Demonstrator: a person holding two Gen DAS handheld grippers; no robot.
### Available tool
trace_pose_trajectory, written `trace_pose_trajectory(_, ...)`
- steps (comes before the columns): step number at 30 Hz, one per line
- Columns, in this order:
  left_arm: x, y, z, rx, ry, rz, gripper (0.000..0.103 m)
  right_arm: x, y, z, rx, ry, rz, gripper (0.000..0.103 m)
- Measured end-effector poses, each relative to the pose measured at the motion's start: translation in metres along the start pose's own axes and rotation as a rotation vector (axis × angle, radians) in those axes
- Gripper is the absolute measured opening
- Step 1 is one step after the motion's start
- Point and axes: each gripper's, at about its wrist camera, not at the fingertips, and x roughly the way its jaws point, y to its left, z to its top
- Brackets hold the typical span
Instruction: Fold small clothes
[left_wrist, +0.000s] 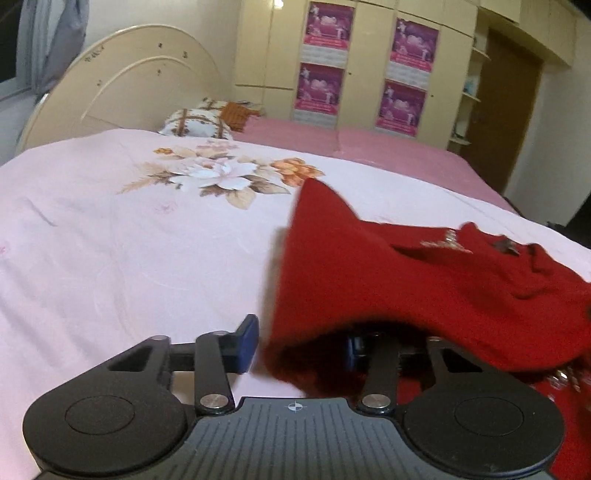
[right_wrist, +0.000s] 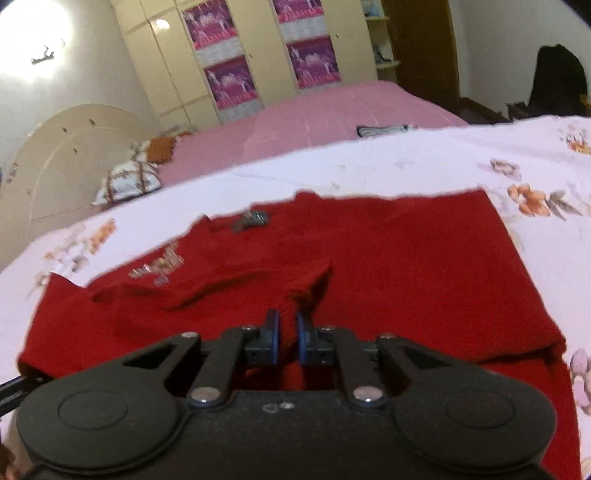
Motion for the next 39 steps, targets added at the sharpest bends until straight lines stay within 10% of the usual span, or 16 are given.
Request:
trace_pose_trajectory(5, 0.001, 0.0, -0.005, 0.038, -0.009, 0.017, 0.046, -0.038, -0.013, 0.023, -0.059, -0.181, -0.084, 0.009)
trace_pose_trajectory(12, -0.003, -0.009, -0.005, 0.077, 0.0, 0.021, 0.046, -0.002, -0.072, 0.005, -0.012, -0.017, -0.227, 0.01)
trace_pose_trajectory(21, -0.058, -0.012, 0.019, 0.05, 0.007, -0.117, 0.046, -0.036, -0.071, 0.021, 0.003, -0.139, -0.219, 0.036)
trace_pose_trajectory(29, 0.035, -0.049, 0.048, -0.049, 0.15, -0.179, 0.058, 0.005, -0.04, 0.033, -0.072, -0.062, -0.113, 0.033)
trace_pose_trajectory(39, 0.045, -0.064, 0.057, -0.018, 0.061, -0.115, 0.058, 0.016, -0.055, 0.029, -0.123, -0.056, -0.222, 0.03)
